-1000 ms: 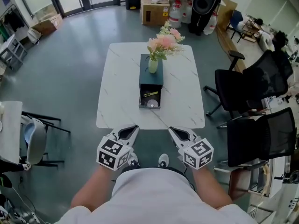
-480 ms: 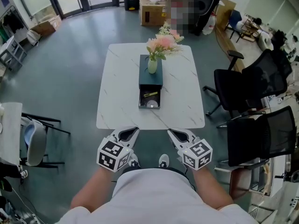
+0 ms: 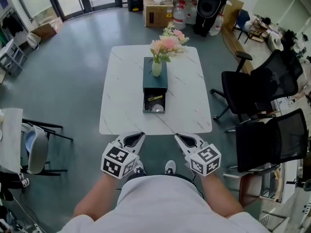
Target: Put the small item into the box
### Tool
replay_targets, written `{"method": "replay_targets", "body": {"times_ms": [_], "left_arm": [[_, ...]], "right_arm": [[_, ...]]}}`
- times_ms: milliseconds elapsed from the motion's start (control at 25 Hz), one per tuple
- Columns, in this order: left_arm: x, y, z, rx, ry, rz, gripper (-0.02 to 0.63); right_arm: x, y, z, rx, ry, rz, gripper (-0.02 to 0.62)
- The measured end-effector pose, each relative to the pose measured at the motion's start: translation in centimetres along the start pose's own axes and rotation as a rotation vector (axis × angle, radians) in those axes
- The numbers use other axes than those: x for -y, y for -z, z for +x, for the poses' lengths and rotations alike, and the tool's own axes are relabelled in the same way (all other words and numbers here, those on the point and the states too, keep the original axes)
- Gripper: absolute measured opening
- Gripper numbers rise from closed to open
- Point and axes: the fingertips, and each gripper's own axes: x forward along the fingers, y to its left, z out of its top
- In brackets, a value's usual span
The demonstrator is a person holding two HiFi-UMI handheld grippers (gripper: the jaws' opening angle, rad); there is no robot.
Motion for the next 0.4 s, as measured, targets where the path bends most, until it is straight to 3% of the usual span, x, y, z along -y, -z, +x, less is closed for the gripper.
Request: {"method": "replay_targets", "body": {"times_ms": [400], "left_arm": [[-0.35, 0.16, -0.16, -0.001, -0.006, -0.004, 0.017]], "right_arm": [[-0.1, -0.11, 0.19, 0.0, 0.0, -0.006, 0.015]]}}
